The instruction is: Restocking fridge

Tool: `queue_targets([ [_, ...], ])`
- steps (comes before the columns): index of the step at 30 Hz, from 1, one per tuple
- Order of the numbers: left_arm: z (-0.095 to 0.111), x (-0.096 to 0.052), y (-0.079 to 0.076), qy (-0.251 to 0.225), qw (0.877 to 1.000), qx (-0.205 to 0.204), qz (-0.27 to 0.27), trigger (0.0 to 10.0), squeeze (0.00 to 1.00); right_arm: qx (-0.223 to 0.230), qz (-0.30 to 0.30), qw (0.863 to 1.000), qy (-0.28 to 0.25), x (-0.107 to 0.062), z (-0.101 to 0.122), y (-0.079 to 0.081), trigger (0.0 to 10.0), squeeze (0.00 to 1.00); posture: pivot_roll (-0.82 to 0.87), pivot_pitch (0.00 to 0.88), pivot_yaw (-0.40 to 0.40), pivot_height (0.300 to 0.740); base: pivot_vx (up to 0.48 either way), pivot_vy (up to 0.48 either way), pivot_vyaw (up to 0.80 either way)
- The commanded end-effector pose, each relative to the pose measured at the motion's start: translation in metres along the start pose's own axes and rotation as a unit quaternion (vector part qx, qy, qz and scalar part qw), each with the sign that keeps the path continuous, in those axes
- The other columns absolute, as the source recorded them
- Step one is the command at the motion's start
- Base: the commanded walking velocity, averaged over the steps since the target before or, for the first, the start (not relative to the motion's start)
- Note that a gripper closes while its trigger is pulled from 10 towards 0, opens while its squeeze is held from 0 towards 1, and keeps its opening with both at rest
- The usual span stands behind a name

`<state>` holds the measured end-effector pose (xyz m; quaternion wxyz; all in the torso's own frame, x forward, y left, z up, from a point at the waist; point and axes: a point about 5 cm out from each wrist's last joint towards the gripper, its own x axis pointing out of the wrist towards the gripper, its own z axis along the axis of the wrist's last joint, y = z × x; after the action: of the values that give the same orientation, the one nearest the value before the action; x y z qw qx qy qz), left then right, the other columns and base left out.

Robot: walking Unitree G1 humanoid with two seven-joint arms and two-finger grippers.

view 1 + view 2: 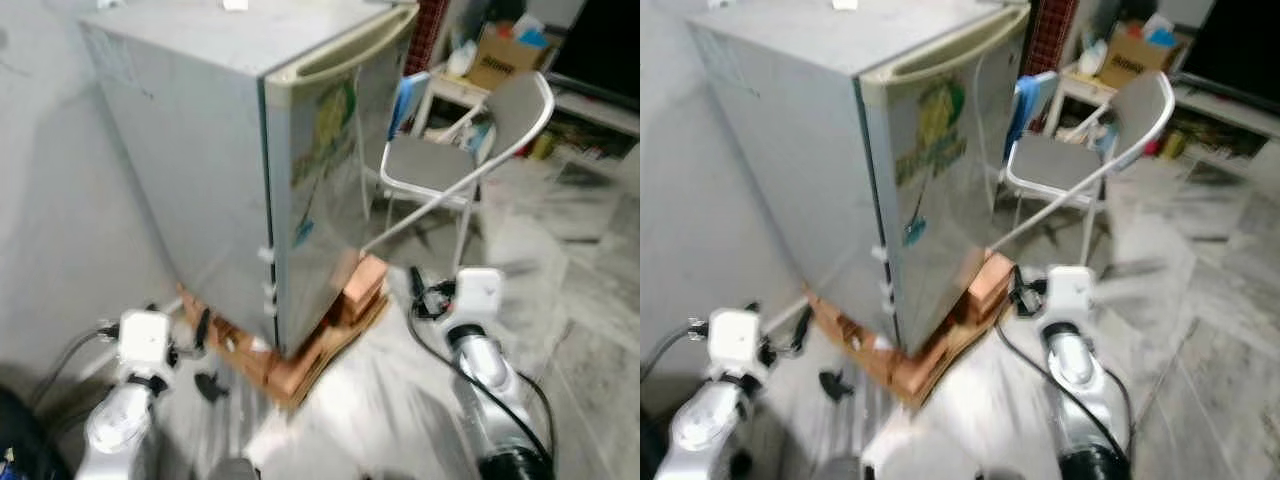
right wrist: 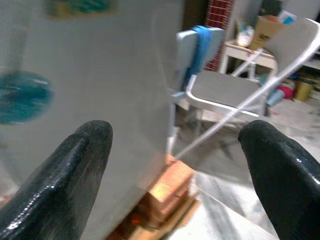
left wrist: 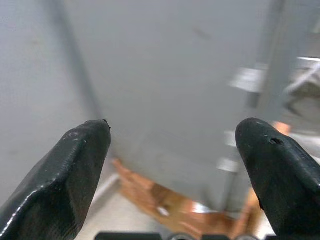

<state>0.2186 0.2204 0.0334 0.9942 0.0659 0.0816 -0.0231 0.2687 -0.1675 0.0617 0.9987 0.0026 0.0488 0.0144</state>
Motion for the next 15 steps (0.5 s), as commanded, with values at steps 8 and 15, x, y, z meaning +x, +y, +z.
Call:
queue_targets([
  [8, 0.010, 0.011, -0.007, -0.018, 0.999, -0.008, -0.027, 10.0, 0.00, -0.015, -0.016, 1.000, -0.001, 0.001, 0.002, -0.013, 10.0, 0.00, 0.06, 0.000, -0.030, 0.740, 0.000, 0.000, -0.52],
  [15, 0.018, 0.019, -0.013, -0.032, 0.999, -0.011, -0.041, 10.0, 0.00, -0.016, -0.017, 1.000, -0.002, 0.001, 0.003, -0.014, 10.0, 0.00, 0.06, 0.000, -0.036, 0.740, 0.000, 0.000, -0.80],
])
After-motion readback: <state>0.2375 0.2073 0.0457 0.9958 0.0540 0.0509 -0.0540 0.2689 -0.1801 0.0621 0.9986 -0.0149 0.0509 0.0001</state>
